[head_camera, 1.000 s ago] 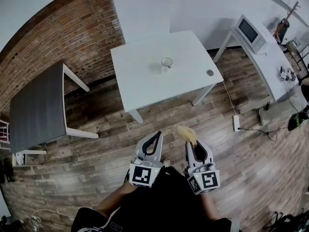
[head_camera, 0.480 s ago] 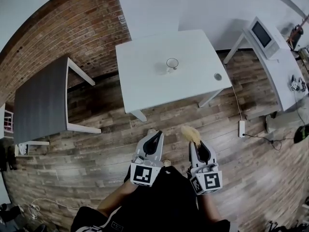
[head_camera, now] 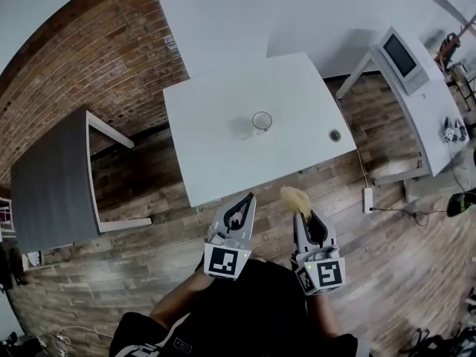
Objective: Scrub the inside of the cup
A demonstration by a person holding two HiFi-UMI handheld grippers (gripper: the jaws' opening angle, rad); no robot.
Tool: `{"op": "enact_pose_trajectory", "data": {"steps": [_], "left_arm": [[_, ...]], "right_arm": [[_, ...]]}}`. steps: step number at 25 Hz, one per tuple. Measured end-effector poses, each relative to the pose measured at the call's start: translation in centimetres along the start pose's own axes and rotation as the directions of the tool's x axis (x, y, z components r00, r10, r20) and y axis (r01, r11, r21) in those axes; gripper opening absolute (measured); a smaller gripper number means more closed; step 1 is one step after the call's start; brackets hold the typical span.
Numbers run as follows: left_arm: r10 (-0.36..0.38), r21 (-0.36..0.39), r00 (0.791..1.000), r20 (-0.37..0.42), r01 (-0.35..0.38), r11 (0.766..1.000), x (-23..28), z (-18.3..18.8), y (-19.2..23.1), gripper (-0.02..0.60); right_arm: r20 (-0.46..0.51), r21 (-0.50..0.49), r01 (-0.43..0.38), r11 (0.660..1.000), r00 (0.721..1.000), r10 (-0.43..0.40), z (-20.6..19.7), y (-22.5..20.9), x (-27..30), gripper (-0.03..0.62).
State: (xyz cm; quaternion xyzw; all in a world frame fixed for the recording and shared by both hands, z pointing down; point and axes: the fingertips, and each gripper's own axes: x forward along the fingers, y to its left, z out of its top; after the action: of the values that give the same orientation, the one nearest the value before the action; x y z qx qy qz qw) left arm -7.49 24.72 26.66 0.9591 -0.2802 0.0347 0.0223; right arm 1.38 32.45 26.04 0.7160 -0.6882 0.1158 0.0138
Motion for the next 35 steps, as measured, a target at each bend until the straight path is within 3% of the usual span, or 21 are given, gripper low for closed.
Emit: {"op": "enact_pose_trajectory", "data": {"steps": [6, 12, 17, 21, 28, 31, 35], "left_arm": [[-0.022, 0.008, 0.999, -0.037, 0.022, 1.000, 4.6, -0.5, 5.4, 0.003], [-0.012, -0.006, 0.996, -0.087, 0.012, 1.000, 7.9, -2.1, 8.4, 0.003], [0.036, 0.000, 0.995, -0.091, -0.036, 0.999, 11.8, -2.4, 9.6, 0.003], [0.080, 0.003, 0.991, -0.105, -0.080, 0.997, 14.6, -3.1, 9.7, 0.003], [0.154, -0.004, 0.970, -0.187, -0.158, 0.987, 19.0, -6.8, 10.4, 0.003], [0.134, -0.013, 0.963, -0.232, -0.141, 0.990, 19.8, -8.7, 10.7, 0.005], [0.078, -0.016, 0.937, -0.339, -0.088, 0.996, 21.2, -13.0, 11.3, 0.020]], "right_arm": [[-0.021, 0.016, 0.030, 0.999, 0.999, -0.029, 1.5, -1.1, 6.4, 0.064], [-0.058, -0.008, 0.008, 1.000, 0.998, -0.009, 2.1, -2.4, 11.4, 0.064], [-0.083, -0.013, -0.039, 0.999, 0.996, 0.038, 2.3, -5.4, 15.4, 0.064], [-0.120, -0.021, -0.127, 0.992, 0.985, 0.123, 2.2, -7.4, 18.5, 0.064], [-0.200, -0.025, -0.242, 0.970, 0.952, 0.233, 0.6, -11.2, 23.6, 0.064], [-0.229, -0.016, -0.252, 0.968, 0.943, 0.241, 0.0, -11.6, 24.7, 0.064], [-0.278, -0.031, -0.263, 0.964, 0.929, 0.244, -0.7, -11.4, 26.9, 0.064]]}}
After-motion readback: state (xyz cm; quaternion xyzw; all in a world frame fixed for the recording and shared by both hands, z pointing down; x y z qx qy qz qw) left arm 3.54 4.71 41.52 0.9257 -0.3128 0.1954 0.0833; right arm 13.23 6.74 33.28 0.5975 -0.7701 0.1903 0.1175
